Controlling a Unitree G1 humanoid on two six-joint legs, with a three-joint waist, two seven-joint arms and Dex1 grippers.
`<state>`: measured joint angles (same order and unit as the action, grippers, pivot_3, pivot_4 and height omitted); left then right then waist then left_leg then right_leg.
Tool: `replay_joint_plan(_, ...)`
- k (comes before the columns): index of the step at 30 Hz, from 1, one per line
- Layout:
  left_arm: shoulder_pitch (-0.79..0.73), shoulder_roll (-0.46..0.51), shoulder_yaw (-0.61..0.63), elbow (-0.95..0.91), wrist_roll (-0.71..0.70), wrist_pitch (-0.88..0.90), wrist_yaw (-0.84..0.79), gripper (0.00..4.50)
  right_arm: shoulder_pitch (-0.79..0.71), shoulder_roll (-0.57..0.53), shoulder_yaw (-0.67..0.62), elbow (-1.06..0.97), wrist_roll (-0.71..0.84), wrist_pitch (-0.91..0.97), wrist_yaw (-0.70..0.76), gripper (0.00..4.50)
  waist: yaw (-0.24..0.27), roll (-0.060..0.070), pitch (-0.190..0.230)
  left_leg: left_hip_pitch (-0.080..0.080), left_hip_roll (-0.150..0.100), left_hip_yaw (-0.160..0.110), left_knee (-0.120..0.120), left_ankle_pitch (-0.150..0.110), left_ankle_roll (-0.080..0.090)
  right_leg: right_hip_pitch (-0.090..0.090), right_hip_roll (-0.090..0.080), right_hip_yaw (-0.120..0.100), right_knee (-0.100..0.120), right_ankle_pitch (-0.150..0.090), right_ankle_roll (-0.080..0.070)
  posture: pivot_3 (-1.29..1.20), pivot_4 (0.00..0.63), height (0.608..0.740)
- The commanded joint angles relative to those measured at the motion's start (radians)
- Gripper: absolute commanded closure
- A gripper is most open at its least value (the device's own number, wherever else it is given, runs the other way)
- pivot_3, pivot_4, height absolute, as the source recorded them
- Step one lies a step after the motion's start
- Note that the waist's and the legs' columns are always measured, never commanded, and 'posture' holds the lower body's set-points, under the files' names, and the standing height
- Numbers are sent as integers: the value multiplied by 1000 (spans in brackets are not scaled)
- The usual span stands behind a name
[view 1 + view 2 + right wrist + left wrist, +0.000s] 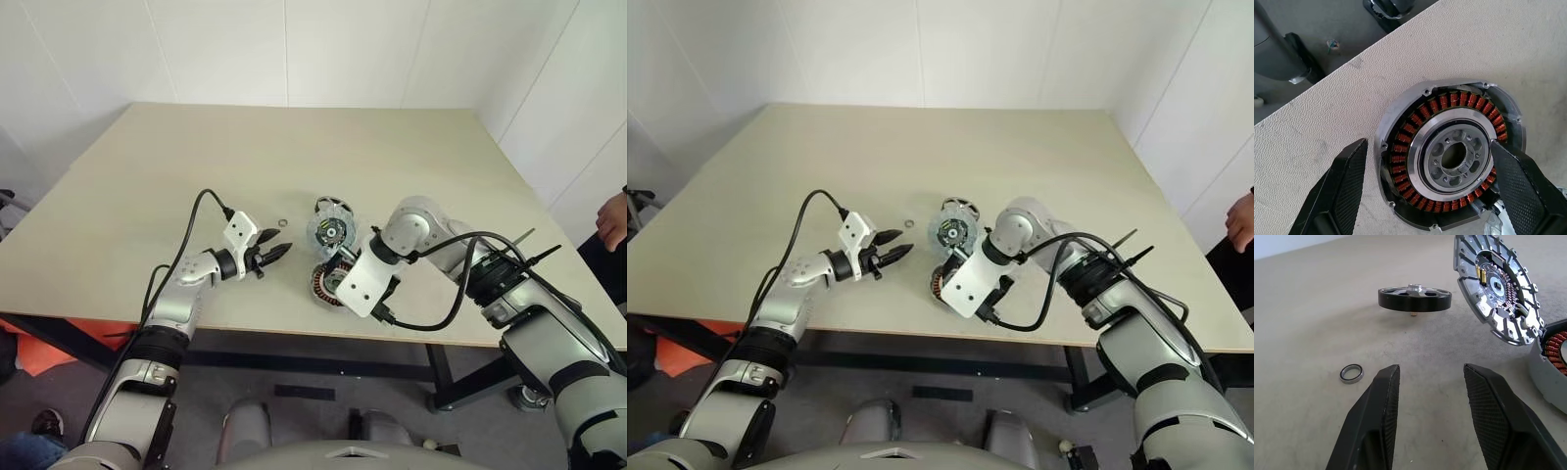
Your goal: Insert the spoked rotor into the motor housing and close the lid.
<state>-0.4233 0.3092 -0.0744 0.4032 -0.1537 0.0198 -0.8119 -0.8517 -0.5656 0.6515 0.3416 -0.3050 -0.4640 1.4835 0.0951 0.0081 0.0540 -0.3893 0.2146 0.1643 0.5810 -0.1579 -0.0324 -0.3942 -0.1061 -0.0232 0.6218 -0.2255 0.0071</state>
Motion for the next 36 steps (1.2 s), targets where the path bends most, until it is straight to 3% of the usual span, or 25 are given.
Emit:
replay_joint_plan(1,-24,-1,6,-25,-8,-5,2,2357,0,8,1,-58,-9,26,-3,26,0,0,0,0,0,0,0,0,0,0,0,0,0,0,0,0,0,740)
replay_joint_plan(36,-75,-3,-7,48,4,-30,-30,2357,70,-101,-45,-130,20,33,-48,26,1,0,0,-1,0,0,0,0,0,-1,0,0,0,0,0,0,0,740)
